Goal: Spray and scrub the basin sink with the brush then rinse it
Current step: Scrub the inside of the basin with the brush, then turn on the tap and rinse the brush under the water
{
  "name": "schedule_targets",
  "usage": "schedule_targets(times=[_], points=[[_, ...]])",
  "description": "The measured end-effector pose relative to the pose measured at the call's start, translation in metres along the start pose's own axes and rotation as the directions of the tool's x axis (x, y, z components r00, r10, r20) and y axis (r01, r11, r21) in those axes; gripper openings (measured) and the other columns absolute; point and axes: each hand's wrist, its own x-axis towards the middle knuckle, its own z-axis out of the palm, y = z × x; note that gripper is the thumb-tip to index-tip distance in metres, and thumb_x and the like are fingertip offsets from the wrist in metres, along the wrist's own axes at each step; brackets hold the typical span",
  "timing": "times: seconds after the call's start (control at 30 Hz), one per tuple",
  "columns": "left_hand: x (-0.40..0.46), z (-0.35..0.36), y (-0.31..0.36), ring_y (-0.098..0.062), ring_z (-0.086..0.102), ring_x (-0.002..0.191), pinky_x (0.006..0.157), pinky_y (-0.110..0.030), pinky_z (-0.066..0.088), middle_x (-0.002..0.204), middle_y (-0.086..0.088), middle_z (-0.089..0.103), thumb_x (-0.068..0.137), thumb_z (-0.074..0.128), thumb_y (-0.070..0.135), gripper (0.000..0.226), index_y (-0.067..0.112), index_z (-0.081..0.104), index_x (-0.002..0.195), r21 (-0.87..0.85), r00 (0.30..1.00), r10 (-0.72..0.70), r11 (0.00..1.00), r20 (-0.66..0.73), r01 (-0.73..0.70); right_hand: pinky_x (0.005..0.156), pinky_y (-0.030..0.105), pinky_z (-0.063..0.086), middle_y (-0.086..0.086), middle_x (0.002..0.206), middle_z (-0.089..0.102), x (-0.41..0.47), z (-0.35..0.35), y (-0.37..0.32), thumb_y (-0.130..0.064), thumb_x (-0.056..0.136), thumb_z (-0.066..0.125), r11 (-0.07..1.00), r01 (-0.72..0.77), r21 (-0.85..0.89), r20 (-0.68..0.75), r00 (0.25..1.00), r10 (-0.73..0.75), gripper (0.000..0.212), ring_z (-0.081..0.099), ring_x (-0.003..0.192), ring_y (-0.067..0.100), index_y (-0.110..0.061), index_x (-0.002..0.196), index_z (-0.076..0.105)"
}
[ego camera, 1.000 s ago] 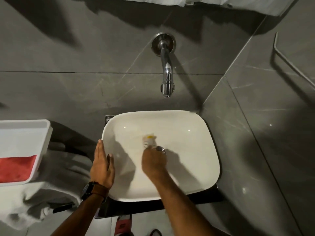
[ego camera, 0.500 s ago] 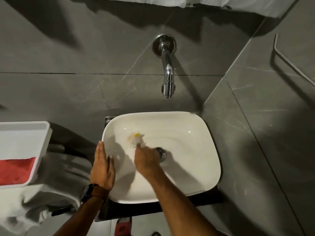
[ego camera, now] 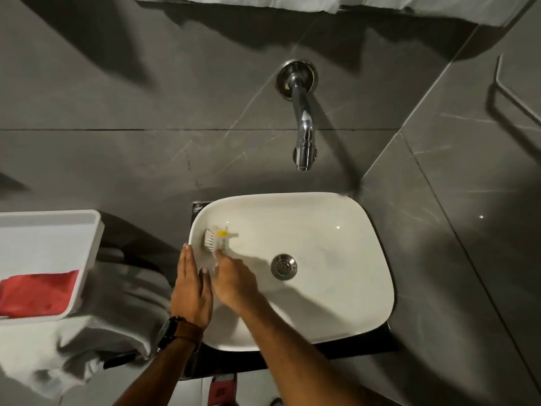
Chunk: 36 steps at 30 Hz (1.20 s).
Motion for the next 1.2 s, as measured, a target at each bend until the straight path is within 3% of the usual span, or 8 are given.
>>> schedule_targets(times=[0.1, 0.3, 0.4, 0.53, 0.63, 0.73, 0.87, 1.2], points=[[-0.001, 0.001, -0.001, -0.033, 0.047, 0.133, 0.088, -0.044, 0.053, 0.164, -0.005, 0.017, 0.102, 0.033, 0.038, 0.061, 0.017, 0.013, 0.156, -0.006, 1.000, 0.006, 1.000, -0.011, -0.006, 0.085, 0.046, 0.057, 0.013, 0.116, 0.073, -0.022, -0.002, 0.021, -0.021, 0.093, 0.044, 0.993, 0.011, -0.114, -0.002, 1.000, -0.011, 0.048, 0.071, 0.104, 0.039, -0.034, 0.139, 0.052], [-0.003, 0.000, -0.001, -0.030, 0.029, 0.146, 0.112, -0.050, 0.037, 0.165, -0.007, 0.015, 0.100, 0.028, 0.045, 0.066, 0.014, 0.011, 0.157, -0.061, 1.000, 0.015, 0.998, 0.013, -0.014, 0.089, 0.032, 0.052, -0.001, 0.123, 0.071, -0.075, -0.069, 0.137, -0.021, 0.098, 0.044, 0.825, -0.491, -0.280, -0.339, 0.855, 0.393, 0.042, 0.068, 0.112, 0.023, -0.029, 0.137, 0.059], [-0.004, -0.004, 0.004, -0.031, 0.016, 0.151, 0.122, -0.046, 0.018, 0.164, -0.011, 0.015, 0.097, 0.026, 0.048, 0.072, 0.008, 0.012, 0.156, 0.017, 0.998, -0.002, 1.000, 0.065, 0.001, 0.084, 0.031, 0.053, 0.001, 0.118, 0.073, -0.096, -0.088, 0.154, -0.020, 0.093, 0.050, 0.815, -0.548, -0.189, -0.250, 0.829, 0.500, 0.037, 0.070, 0.108, 0.024, -0.022, 0.125, 0.068], [0.007, -0.022, 0.042, -0.039, 0.034, 0.142, 0.117, -0.049, 0.026, 0.154, -0.017, 0.040, 0.093, 0.024, 0.049, 0.073, 0.002, 0.039, 0.147, 0.163, 0.995, 0.096, 0.982, -0.006, -0.094, 0.083, 0.032, 0.055, 0.006, 0.107, 0.077, -0.116, -0.106, 0.141, -0.015, 0.087, 0.051, 0.817, -0.528, 0.230, -0.038, 0.834, 0.550, 0.033, 0.070, 0.104, 0.025, -0.017, 0.117, 0.065], [0.033, -0.037, 0.104, -0.032, 0.060, 0.119, 0.103, -0.034, 0.042, 0.125, -0.011, 0.067, 0.100, 0.040, 0.036, 0.043, 0.010, 0.065, 0.123, -0.171, 0.987, 0.158, 0.973, 0.019, -0.152, 0.060, 0.025, 0.048, -0.006, 0.067, 0.078, -0.120, -0.127, 0.119, -0.018, 0.084, 0.057, 0.743, -0.439, 0.505, -0.068, 0.838, 0.541, 0.022, 0.070, 0.075, 0.007, -0.024, 0.101, 0.069], [0.064, -0.051, 0.178, -0.012, 0.067, 0.109, 0.092, -0.019, 0.046, 0.110, 0.003, 0.075, 0.099, 0.053, 0.034, 0.027, 0.020, 0.074, 0.109, -0.395, 0.968, 0.248, 0.894, 0.046, -0.211, 0.041, 0.017, 0.035, -0.009, 0.058, 0.074, -0.117, -0.150, 0.092, -0.010, 0.084, 0.064, 0.676, -0.285, 0.679, -0.148, 0.849, 0.507, 0.017, 0.055, 0.043, -0.003, -0.023, 0.086, 0.076], [0.086, -0.059, 0.244, -0.004, 0.068, 0.105, 0.095, -0.021, 0.049, 0.106, 0.008, 0.076, 0.093, 0.064, 0.027, 0.022, 0.021, 0.075, 0.111, -0.552, 0.936, 0.341, 0.799, 0.087, -0.239, 0.037, 0.016, 0.028, 0.005, 0.071, 0.079, -0.113, -0.179, 0.060, -0.020, 0.093, 0.066, 0.585, -0.146, 0.798, -0.205, 0.846, 0.492, 0.017, 0.043, 0.036, 0.004, -0.023, 0.079, 0.075], [0.097, -0.052, 0.256, -0.005, 0.068, 0.094, 0.091, -0.019, 0.051, 0.103, -0.005, 0.073, 0.092, 0.062, 0.004, 0.021, -0.001, 0.070, 0.110, -0.716, 0.959, 0.262, 0.690, 0.112, -0.105, 0.040, 0.015, 0.019, 0.007, 0.072, 0.075, -0.105, -0.188, 0.045, -0.017, 0.098, 0.063, 0.275, -0.151, 0.949, 0.009, 0.890, 0.456, 0.011, 0.030, 0.041, 0.010, -0.014, 0.104, 0.072]])
